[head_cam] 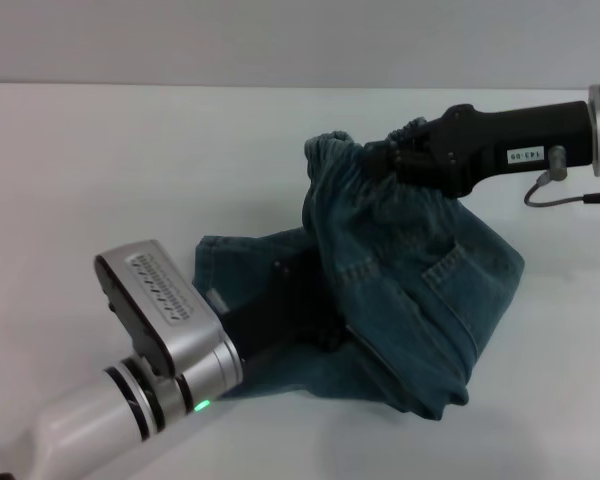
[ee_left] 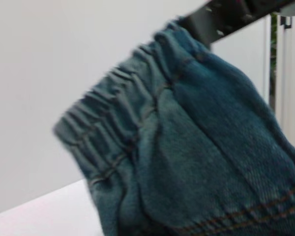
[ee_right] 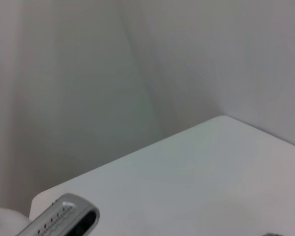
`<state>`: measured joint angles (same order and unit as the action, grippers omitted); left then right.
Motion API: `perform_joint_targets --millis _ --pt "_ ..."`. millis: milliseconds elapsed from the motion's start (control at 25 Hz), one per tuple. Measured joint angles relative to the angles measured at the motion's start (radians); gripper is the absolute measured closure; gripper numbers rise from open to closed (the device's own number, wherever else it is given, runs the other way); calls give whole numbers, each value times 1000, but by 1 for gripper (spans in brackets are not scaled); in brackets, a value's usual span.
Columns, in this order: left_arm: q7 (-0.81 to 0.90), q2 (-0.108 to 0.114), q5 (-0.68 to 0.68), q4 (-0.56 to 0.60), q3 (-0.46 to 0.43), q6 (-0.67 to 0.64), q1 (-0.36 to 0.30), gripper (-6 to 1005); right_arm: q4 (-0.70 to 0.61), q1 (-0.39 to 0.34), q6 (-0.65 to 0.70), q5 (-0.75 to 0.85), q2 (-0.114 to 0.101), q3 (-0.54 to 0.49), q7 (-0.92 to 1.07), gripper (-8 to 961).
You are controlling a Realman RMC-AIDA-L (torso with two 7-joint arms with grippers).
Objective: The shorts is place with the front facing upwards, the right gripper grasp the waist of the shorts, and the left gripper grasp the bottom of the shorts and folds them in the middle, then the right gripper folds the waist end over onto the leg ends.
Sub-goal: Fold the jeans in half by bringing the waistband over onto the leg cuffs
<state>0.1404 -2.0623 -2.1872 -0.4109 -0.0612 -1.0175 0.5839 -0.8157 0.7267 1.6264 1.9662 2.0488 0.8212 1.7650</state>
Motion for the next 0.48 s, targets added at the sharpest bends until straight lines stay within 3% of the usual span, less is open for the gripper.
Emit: perform_joint_targets --millis 320,480 --pt "0 1 1 70 -61 -28 -3 383 2 3 -5 3 10 48 -12 939" --pt "-1 1 2 129 -142 -65 -13 382 3 8 -9 -1 16 79 -18 938"
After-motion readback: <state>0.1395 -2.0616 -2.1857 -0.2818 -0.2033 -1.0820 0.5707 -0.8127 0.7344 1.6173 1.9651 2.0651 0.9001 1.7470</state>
